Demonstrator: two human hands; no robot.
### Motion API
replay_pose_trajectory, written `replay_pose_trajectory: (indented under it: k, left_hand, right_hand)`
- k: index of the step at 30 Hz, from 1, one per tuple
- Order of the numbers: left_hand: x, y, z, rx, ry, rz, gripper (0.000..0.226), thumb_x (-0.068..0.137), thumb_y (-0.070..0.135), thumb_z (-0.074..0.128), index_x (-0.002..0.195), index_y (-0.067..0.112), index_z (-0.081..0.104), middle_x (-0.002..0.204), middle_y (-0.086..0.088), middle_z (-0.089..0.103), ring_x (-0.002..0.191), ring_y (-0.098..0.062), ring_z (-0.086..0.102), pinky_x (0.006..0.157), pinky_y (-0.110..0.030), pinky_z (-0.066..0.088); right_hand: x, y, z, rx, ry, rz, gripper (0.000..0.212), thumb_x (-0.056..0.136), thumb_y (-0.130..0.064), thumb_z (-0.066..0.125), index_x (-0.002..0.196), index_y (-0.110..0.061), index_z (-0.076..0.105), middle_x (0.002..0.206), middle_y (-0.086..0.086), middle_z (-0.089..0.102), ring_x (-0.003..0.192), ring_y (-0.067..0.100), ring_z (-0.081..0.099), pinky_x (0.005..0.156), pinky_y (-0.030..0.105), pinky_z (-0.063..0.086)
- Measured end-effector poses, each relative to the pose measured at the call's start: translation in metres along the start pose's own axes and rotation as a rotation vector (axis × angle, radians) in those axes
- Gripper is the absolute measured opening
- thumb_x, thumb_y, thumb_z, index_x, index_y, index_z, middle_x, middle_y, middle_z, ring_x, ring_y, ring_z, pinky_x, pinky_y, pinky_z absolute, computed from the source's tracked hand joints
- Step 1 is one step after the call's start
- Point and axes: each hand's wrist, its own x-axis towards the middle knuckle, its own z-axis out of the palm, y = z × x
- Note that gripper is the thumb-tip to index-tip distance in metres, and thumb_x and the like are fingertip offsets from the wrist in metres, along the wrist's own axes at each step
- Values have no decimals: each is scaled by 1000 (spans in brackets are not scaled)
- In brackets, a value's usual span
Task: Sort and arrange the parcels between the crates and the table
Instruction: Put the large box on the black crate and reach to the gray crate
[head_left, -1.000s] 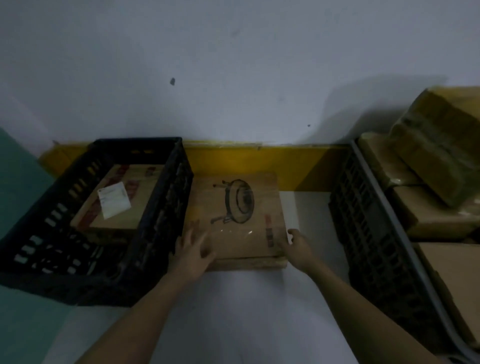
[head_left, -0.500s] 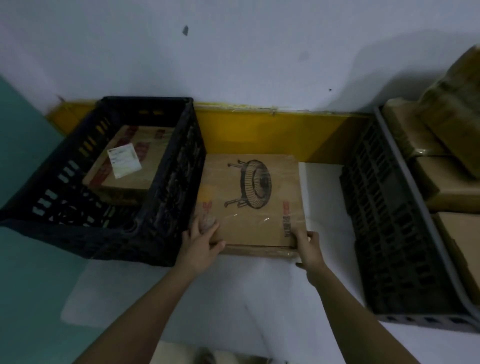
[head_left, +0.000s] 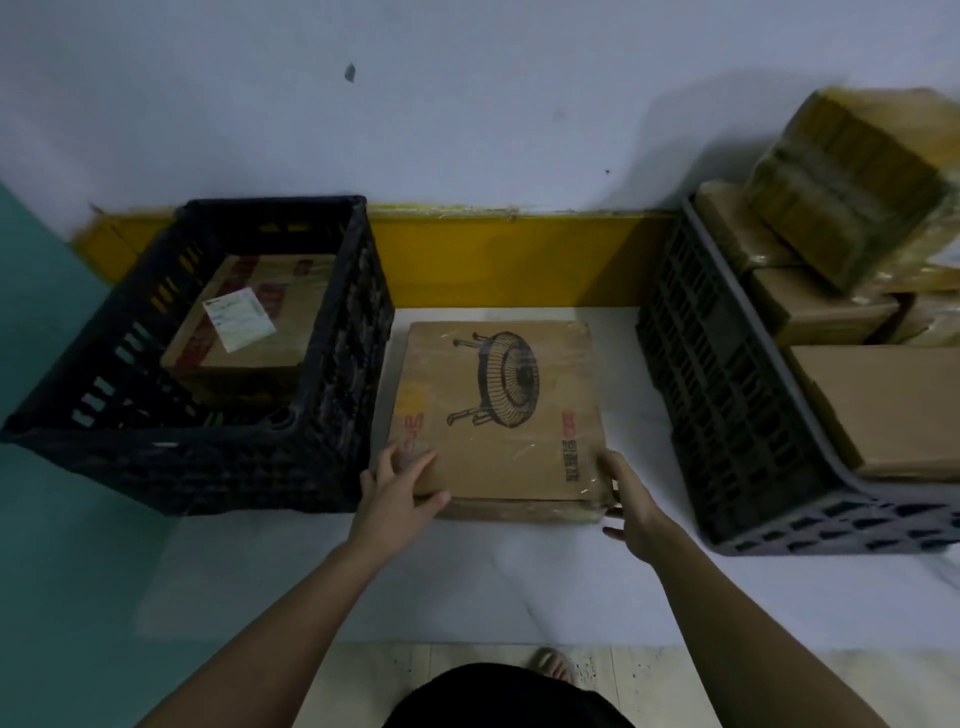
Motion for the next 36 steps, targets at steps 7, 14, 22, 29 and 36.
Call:
replay_pose_trajectory:
  k: [7,14,22,29,36]
  left_hand:
    - [1,20,-11,-264,-37,40,52,98,41,55,148,41,39,163,0,2,149,-28,11,118,-42,22]
    - [17,66,-39,-329,-208,183,55,100,52,42,152,47,24,164,4,14,150,-18,16,121,-40,19]
    - [25,163,-108,-820,-46,147,66,100,44,49,156,33,17,153,1,35,134,-25,44,94,-48,53]
    - [23,144,-112,-891,-21,53,67,96,36,60,153,32,25,147,0,46,121,-26,56,86,-54,57]
    - [27,127,-116,-887,97,52,59,99,15,59,150,23,30,120,7,47,87,-2,53,61,-23,47]
  right_hand:
    - [-20,-52,2,-10,74,-169,72,83,-69,59,132,-21,38,123,7,55,103,26,57,98,56,45]
    - [-48,-115,17,-176,366,-459,87,67,-71,70,133,-24,38,125,3,50,114,27,52,88,42,51]
    - [-84,-141,72,-682,611,-636,93,66,-78,60,140,-27,37,138,11,41,131,33,33,106,51,36]
    - [-94,-138,96,-910,534,-657,104,70,-88,50,148,-24,25,145,6,32,134,29,32,105,52,33]
    - [-79,-146,86,-556,103,-554,66,83,-61,66,129,-20,44,122,2,60,101,18,65,87,41,58]
